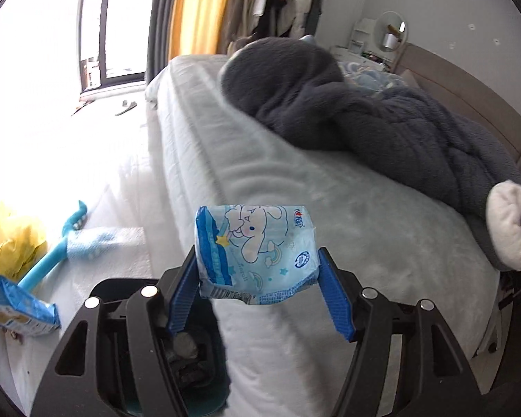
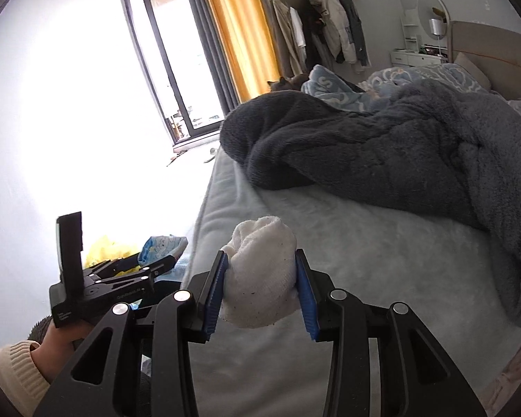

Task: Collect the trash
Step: 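Carry the wipes pack and tissue wad over the teal bin with both tools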

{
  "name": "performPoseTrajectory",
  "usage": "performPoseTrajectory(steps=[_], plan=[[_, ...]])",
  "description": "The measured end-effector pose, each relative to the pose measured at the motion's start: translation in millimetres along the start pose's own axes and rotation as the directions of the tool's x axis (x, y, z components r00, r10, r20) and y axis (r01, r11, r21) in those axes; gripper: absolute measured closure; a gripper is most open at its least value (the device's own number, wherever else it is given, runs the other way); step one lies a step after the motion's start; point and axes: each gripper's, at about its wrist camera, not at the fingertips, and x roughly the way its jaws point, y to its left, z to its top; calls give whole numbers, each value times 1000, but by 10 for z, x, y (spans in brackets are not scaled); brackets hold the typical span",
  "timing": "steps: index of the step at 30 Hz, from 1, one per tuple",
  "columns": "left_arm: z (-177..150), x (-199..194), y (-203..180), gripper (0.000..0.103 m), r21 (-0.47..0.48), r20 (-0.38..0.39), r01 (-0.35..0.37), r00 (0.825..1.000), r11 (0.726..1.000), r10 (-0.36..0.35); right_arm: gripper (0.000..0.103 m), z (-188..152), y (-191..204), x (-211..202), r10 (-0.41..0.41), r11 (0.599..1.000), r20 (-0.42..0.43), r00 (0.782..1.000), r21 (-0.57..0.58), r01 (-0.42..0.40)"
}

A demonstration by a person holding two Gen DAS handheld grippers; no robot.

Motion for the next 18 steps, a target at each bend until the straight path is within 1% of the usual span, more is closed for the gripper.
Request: performPoseTrajectory(steps=[5,8,10,13,18], plan=[[-69,53,338,35,-37,-49,-47,998,998,45,64,39,290,67,33,999,-1,999,-30,-33],[-116,124,504,35,-48,-97,-75,993,996,70,64,58,478,131,50,997,-9,999,-55,-50],[-172,173,616,35,-50,-139,-91,987,995,84,64,74,604,175,59,995,-14,998,-74,-60],[-250,258,769,35,-59,-207,-99,975,993,85,64,117,788,243,83,992,-17,996,-94,-84],[-388,378,1013,35,-81,-288,-108,954,991,81,64,163,1057,395,111,985,-32,993,-126,-114]])
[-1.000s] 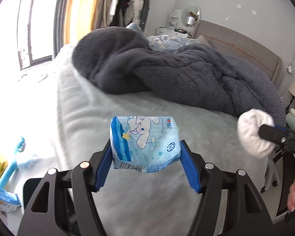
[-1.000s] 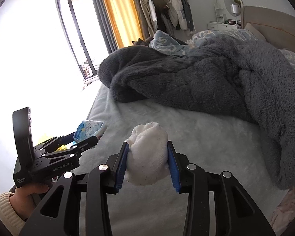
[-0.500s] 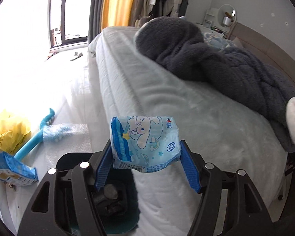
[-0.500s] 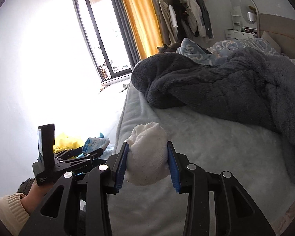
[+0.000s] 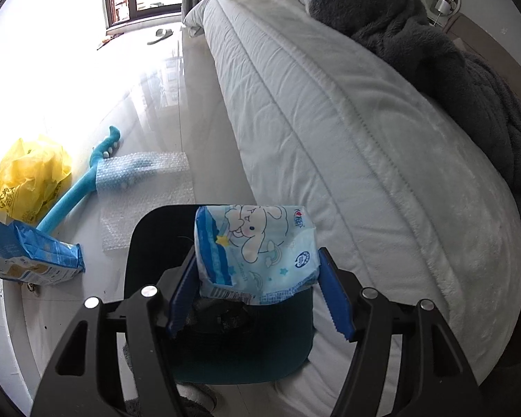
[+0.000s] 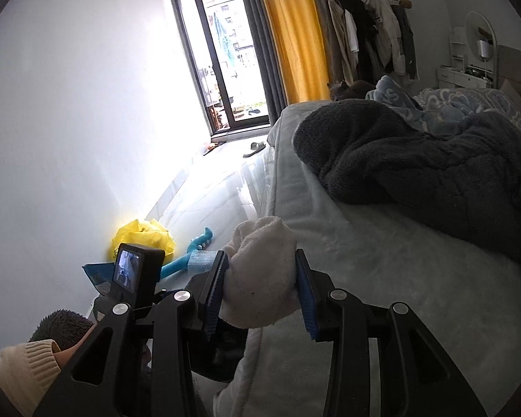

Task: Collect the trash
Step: 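Carry the wipes pack and tissue wad over the teal bin with both tools, then open the left tool to drop the wipes pack while the right tool releases the tissue wad into the bin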

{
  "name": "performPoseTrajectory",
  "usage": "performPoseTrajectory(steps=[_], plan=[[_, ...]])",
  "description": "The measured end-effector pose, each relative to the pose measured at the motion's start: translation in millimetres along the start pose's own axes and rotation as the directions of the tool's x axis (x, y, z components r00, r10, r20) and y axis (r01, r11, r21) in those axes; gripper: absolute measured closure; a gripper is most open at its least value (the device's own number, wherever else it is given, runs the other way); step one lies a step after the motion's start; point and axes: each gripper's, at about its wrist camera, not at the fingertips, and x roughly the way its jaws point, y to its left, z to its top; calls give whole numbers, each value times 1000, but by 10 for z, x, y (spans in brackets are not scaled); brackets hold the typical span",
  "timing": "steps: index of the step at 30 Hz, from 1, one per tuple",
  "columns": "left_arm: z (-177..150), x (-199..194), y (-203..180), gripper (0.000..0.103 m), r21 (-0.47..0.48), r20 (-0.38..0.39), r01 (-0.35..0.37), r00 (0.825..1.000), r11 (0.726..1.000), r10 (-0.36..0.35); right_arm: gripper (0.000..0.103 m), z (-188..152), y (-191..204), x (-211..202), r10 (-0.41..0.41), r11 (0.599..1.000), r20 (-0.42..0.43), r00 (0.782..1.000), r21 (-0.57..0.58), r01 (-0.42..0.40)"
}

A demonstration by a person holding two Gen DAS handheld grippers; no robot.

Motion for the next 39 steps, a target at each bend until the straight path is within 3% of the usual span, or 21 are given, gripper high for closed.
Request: performPoseTrajectory(steps=[5,10,15,18,26,33,39], plan=[[-92,244,278,35,-42,-97,-23,995,999,19,64,62,261,189,32,999,-18,999,-32,-32],[-208,473,543,34,-104,-206,-32,979,994,10,64,90,466,403,53,997,-47,997,-55,-56],[-242,492,690,24,-140,-228,-17,974,990,-16,64,77,571,636,53,996,-90,995,-65,-59],[-203,383,802,18,-164,-200,-25,980,986,-8,64,60,612,797,56,996,-118,991,-57,-63],[-109,113,1108,16,-212,-134,-12,991,977,-17,64,-21,791,1259,58,995,-206,977,-63,-72],[-23,-284,1332,16,-200,4,-13,1000,980,14,64,-212,903,1780,39,996,-311,949,-70,-63],[46,-625,1497,16,-220,132,-40,989,975,70,64,-409,973,2162,34,996,-401,915,-60,-63]])
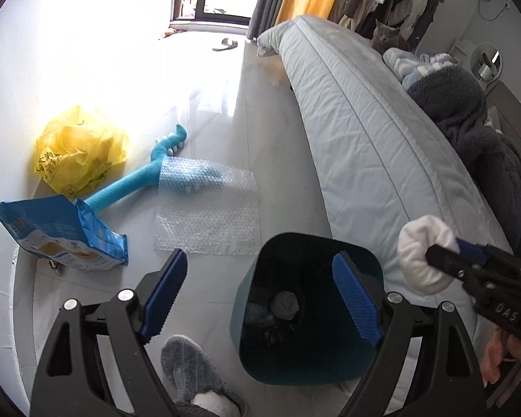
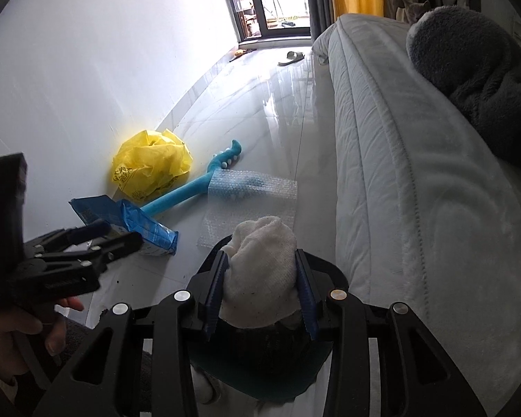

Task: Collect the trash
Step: 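Open the left tool to drop the wipes pack while the right tool releases the tissue wad into the bin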

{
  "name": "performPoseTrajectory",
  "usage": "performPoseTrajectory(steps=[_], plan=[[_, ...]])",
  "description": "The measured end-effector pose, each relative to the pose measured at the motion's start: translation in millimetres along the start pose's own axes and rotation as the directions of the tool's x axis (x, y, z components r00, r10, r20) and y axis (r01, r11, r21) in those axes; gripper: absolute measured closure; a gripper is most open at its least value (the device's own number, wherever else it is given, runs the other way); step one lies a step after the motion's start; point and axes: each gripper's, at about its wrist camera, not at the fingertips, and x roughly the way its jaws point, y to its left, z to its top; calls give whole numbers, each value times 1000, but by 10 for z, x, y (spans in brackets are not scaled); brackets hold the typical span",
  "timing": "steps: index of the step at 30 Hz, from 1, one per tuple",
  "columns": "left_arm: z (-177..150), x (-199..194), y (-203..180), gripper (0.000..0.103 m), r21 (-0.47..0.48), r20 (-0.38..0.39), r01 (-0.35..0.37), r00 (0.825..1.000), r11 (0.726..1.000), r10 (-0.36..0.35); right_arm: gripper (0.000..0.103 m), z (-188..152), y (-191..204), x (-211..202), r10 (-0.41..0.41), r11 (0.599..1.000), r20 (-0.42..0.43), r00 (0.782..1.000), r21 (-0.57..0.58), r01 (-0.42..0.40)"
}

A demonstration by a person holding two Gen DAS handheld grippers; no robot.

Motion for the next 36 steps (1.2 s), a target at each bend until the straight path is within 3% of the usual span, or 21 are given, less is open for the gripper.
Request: performPoseTrajectory(steps=[6,11,21,26,31,36], plan=[[157,-291,80,16,-19,114,5,993,1000,-3,64,-31,45,404,-10,1000,-81,997,9,11],[218,-490,81,16,-25,164,48,986,999,-43,64,-95,113,774,-46,999,-162,986,-21,43],[287,-901,-162,16,104,280,56,956,993,-83,64,-326,112,1235,-81,996,-275,958,-51,70],[310,-1012,-237,16,139,296,85,947,987,-123,63,-415,117,1384,-94,995,-325,941,-74,74],[333,-1043,-226,9,139,314,96,940,986,-136,50,-508,141,1457,-90,994,-367,926,-88,62],[347,-1125,-311,8,133,333,81,935,988,-121,41,-496,155,1266,-77,996,-320,944,-74,56]])
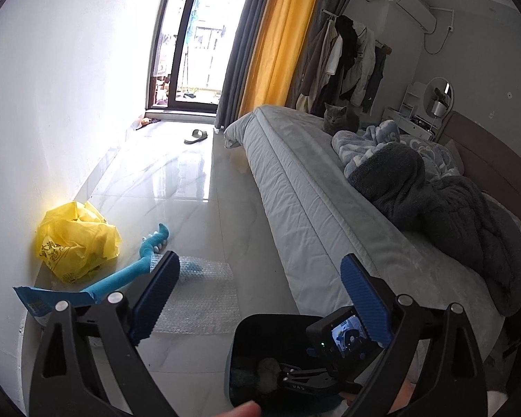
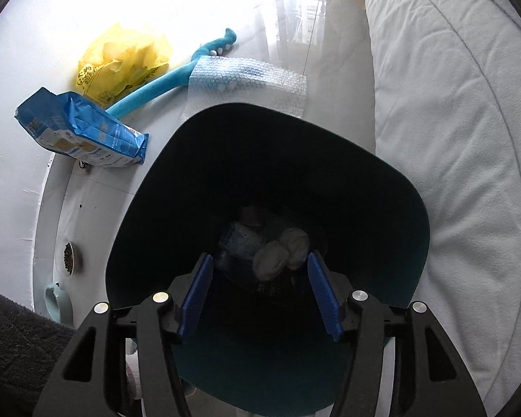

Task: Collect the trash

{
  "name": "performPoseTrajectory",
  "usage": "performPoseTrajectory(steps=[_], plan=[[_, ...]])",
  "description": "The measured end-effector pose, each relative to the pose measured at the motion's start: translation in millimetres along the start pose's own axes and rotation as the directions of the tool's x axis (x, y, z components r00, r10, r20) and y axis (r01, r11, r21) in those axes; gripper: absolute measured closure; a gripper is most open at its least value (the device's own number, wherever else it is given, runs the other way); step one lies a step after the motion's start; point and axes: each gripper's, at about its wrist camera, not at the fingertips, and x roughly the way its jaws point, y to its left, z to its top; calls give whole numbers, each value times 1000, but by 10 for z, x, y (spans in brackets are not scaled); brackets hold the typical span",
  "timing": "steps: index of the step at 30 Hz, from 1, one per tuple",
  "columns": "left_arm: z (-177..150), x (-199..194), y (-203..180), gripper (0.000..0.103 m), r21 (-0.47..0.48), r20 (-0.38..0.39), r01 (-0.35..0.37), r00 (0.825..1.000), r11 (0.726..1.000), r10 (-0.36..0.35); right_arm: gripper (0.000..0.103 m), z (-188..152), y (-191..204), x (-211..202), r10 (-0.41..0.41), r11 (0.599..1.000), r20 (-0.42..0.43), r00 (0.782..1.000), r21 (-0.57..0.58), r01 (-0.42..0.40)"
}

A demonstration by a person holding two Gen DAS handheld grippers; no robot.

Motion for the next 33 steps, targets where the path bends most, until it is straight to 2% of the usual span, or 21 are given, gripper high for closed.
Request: performPoseTrajectory(steps=[3,5,9,12,18,22,24,26,29,33], plan=[[28,-58,-91,6,20,24,-20,1000,1000,19,32,-28,8,-355,1,1000,86,996,-5,-1],[28,-84,-172,6,23,31,-13,999,1000,12,21,-73,-24,-627,5,1000,152,988,7,-6],[27,-173,-374,4,48,52,-13,999,999,11,14,-234,-146,-1245,-19,999,300,954,39,8],[-58,-241,-541,3,78,56,-24,998,997,20,11,-404,-251,-1630,-46,998,380,924,62,24],[-231,-373,-783,3,112,42,6,999,994,-11,5,-803,-521,-2351,-132,988,522,843,133,73],[-314,-418,-918,3,123,34,45,998,991,-50,4,-1167,-665,-2743,-191,978,597,779,180,102],[-337,-454,-1004,3,137,45,40,998,990,-46,4,-1385,-743,-2933,-221,972,626,748,205,116],[-352,-521,-1023,3,138,66,8,998,990,-17,3,-1580,-813,-3061,-243,966,643,726,230,120],[-384,-594,-1082,3,145,91,-1,996,989,-13,3,-1852,-962,-3221,-285,953,665,691,274,129],[-464,-690,-1183,3,173,105,-5,994,985,-14,3,-2214,-1133,-3469,-314,936,693,648,341,88]])
